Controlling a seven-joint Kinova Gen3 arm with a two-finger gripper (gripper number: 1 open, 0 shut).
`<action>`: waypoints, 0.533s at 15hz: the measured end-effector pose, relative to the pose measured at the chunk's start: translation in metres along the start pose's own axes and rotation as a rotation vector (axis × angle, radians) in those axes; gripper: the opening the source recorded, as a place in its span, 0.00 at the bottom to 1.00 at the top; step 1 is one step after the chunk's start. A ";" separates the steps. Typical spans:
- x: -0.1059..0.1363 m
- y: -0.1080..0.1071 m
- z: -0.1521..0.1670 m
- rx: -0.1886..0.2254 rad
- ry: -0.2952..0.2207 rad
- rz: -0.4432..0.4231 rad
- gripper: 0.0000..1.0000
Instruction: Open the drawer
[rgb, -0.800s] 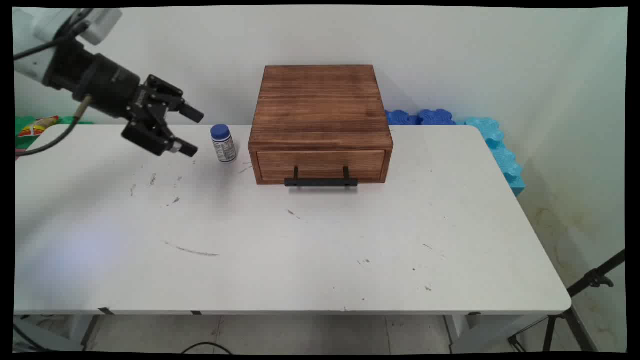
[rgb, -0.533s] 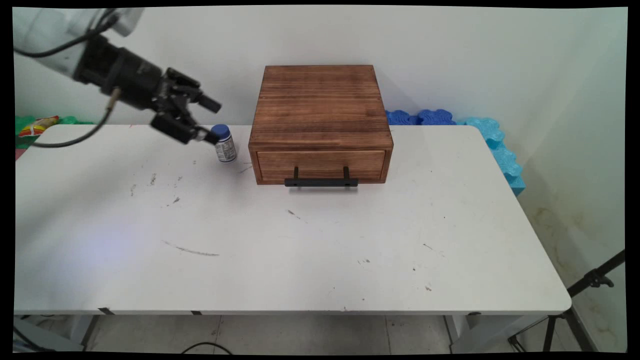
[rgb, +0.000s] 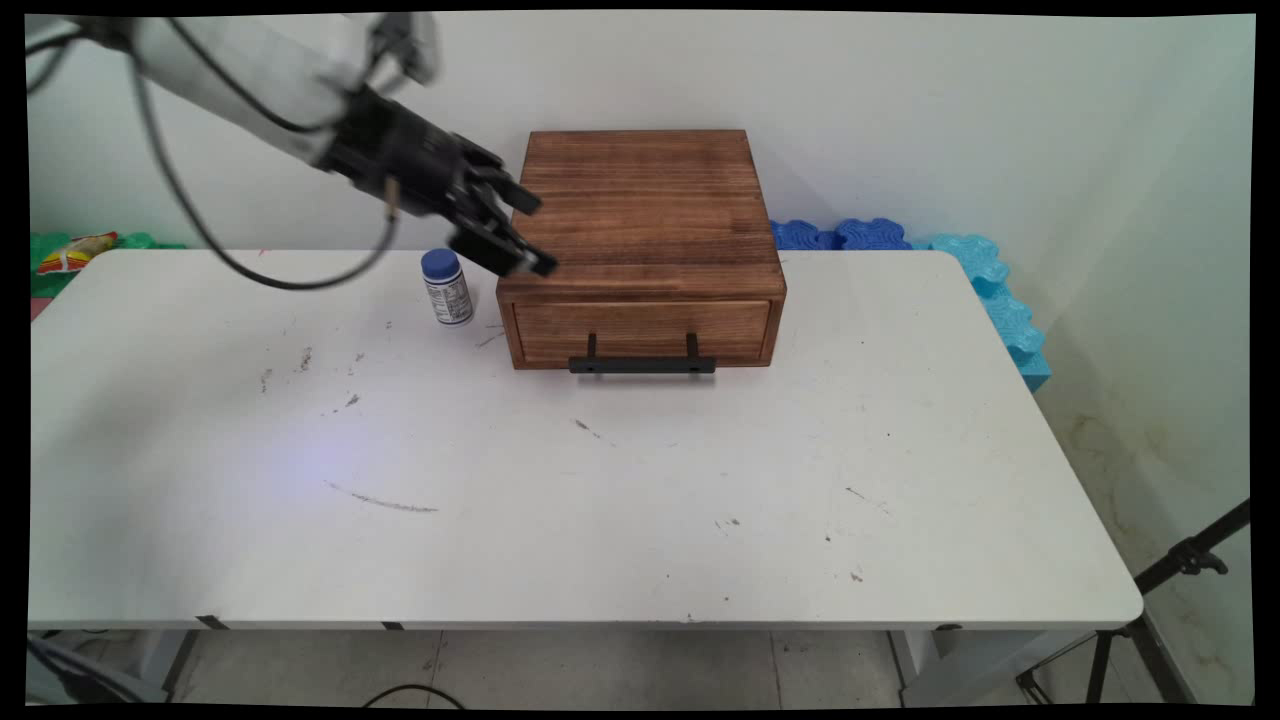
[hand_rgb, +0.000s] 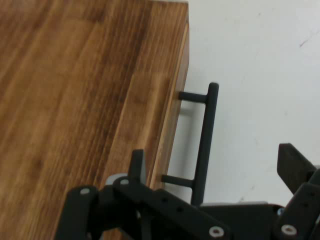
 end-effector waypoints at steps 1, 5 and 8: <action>0.004 0.001 0.015 0.006 -0.019 0.009 1.00; 0.010 0.007 0.065 0.008 -0.086 0.037 1.00; 0.013 0.014 0.096 -0.006 -0.128 0.058 1.00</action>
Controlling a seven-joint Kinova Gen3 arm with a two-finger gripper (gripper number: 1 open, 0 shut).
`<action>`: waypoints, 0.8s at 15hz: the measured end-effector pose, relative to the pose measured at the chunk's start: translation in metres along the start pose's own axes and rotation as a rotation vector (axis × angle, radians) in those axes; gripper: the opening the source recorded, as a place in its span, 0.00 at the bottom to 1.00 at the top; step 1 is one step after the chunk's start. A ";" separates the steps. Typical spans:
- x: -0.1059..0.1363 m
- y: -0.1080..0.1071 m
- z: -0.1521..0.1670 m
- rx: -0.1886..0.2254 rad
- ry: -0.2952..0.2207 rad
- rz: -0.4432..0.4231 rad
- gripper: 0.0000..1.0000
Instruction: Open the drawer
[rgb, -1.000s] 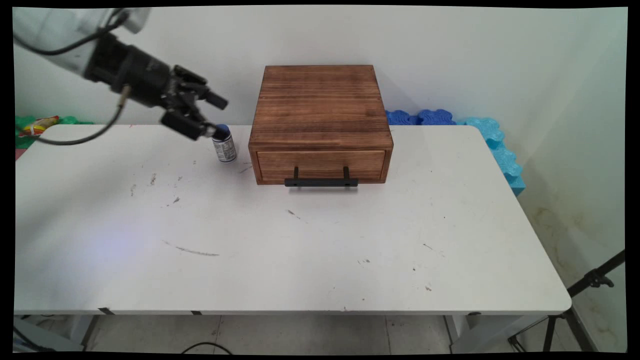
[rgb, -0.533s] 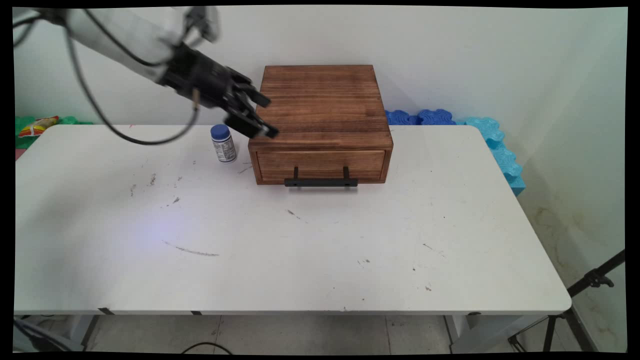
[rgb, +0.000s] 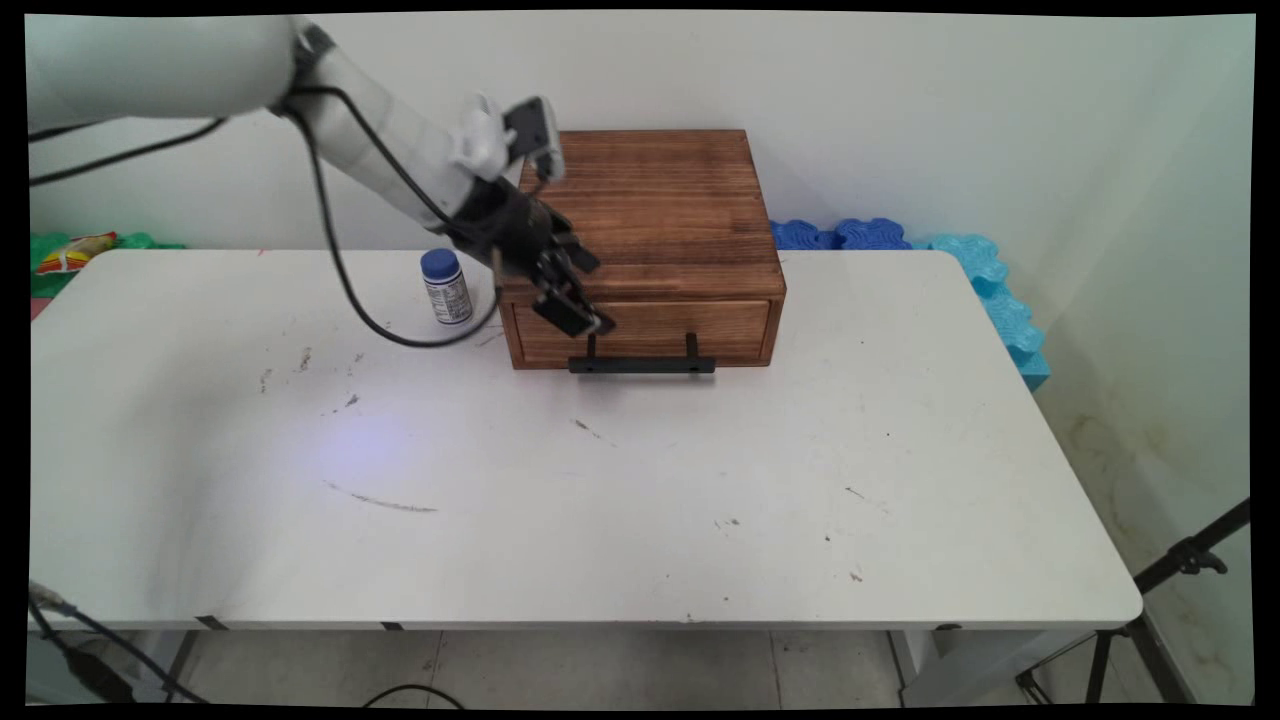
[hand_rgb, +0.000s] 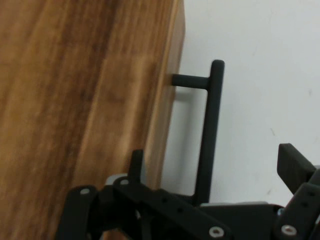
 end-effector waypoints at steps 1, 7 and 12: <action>0.002 0.002 0.008 -0.005 -0.011 0.007 1.00; 0.009 0.019 0.044 -0.042 -0.059 0.056 1.00; 0.008 0.028 0.072 -0.057 -0.101 0.115 1.00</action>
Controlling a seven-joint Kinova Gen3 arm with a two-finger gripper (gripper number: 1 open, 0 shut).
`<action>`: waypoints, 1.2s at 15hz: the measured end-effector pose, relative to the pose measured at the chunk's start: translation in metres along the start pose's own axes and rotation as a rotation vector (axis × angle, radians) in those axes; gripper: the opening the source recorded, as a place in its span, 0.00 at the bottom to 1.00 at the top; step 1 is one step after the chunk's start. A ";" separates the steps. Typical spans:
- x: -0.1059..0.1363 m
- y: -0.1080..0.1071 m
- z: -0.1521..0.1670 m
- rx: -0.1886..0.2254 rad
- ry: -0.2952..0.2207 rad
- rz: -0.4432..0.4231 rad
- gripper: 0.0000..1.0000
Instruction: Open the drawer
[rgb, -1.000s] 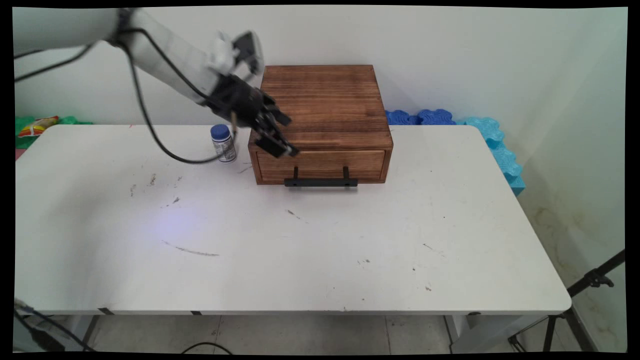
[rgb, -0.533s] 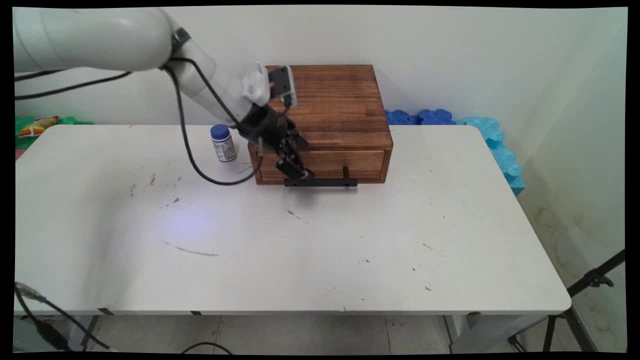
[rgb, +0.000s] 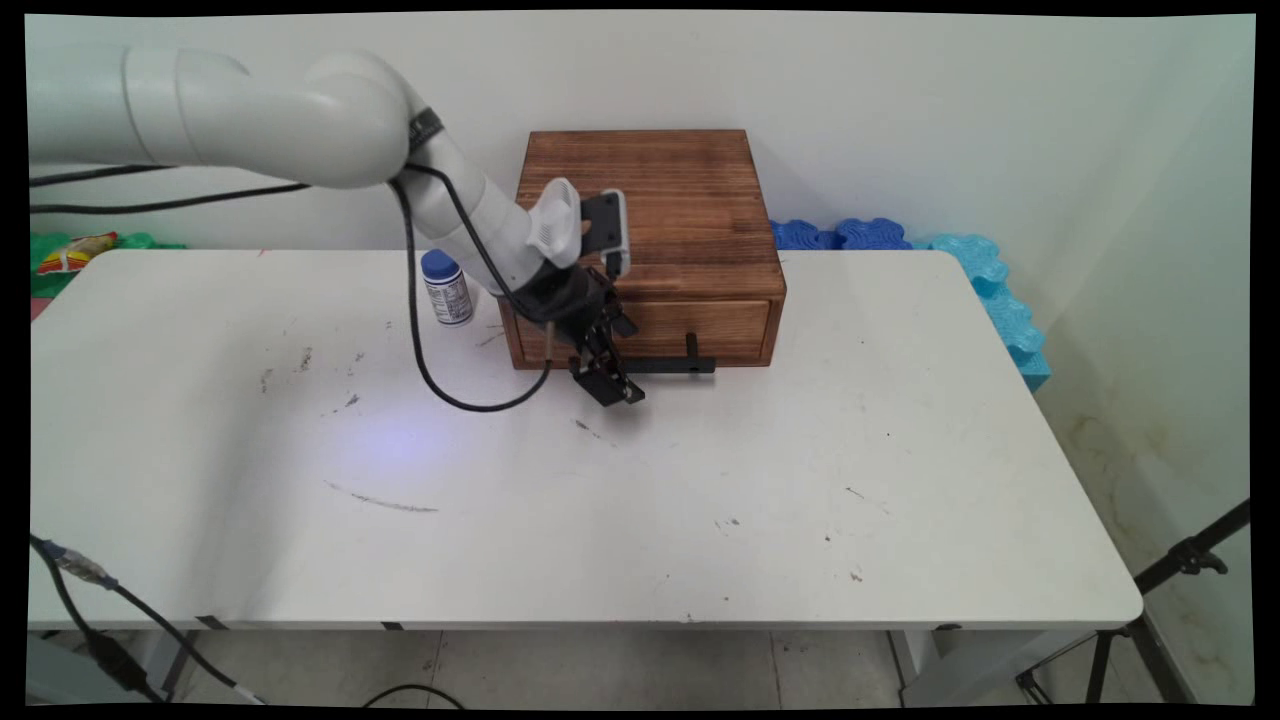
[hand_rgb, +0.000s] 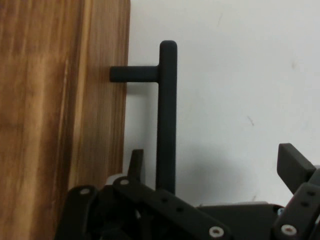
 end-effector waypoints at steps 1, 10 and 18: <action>0.000 0.000 0.005 0.001 -0.007 0.010 1.00; -0.006 -0.002 0.040 -0.004 -0.061 0.049 1.00; -0.004 0.008 0.059 -0.027 -0.064 0.049 1.00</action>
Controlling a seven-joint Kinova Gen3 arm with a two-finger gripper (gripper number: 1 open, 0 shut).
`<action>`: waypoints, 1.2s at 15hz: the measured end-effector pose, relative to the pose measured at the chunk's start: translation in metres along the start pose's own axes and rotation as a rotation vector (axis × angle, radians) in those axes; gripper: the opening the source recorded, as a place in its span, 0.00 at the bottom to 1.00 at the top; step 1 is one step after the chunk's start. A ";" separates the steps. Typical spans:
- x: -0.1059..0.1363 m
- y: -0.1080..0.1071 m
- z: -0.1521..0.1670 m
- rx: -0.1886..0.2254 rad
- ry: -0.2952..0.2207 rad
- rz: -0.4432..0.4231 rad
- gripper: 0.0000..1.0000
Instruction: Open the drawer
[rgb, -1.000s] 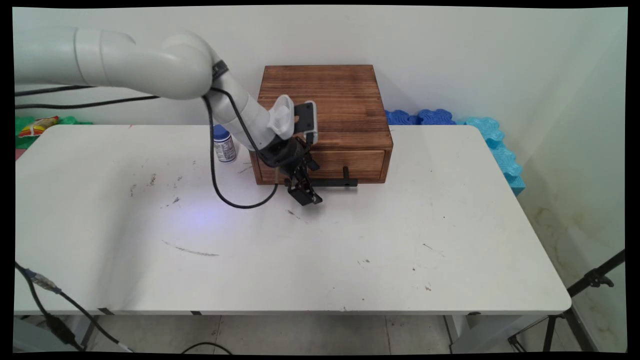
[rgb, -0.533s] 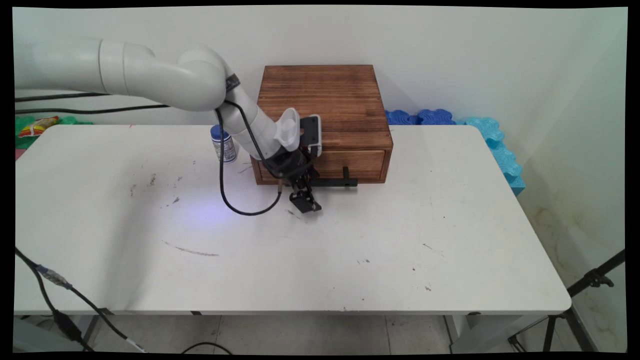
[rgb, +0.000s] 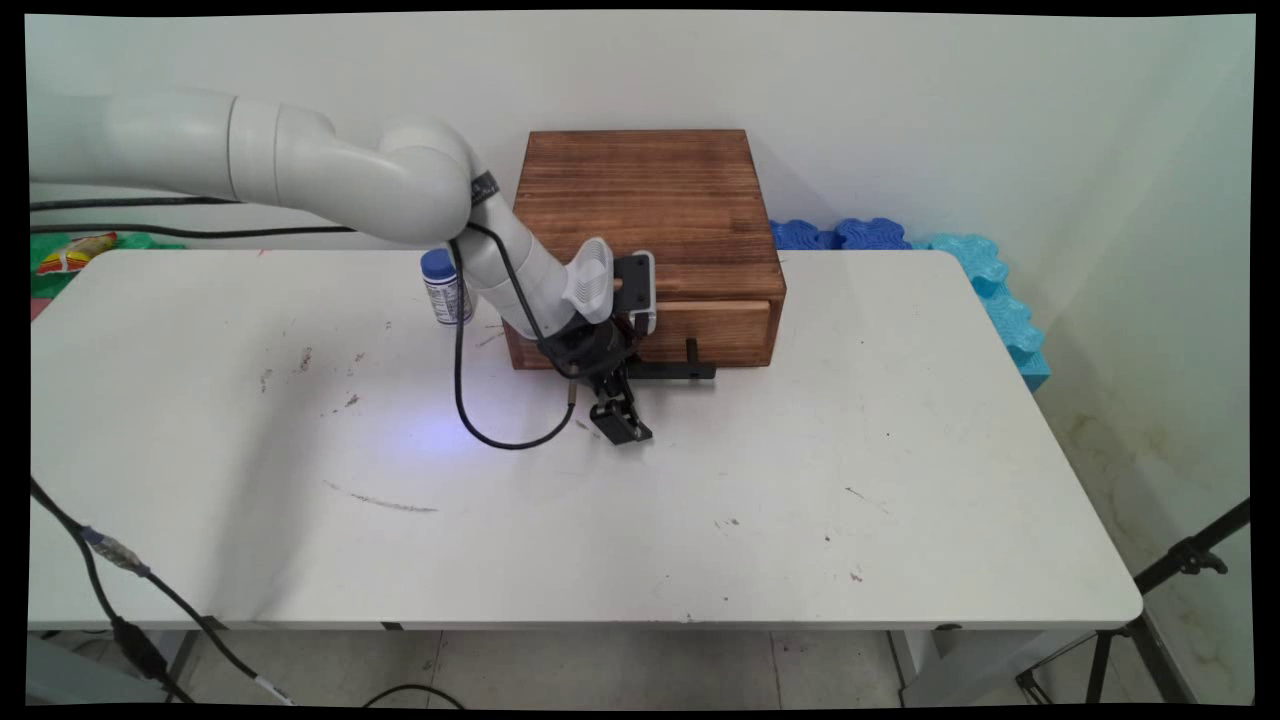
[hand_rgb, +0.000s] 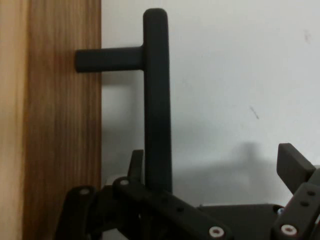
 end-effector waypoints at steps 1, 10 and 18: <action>0.001 0.002 0.001 -0.002 0.002 -0.002 1.00; 0.006 0.039 -0.008 -0.047 0.009 -0.005 1.00; 0.006 0.087 -0.025 -0.091 0.013 0.000 1.00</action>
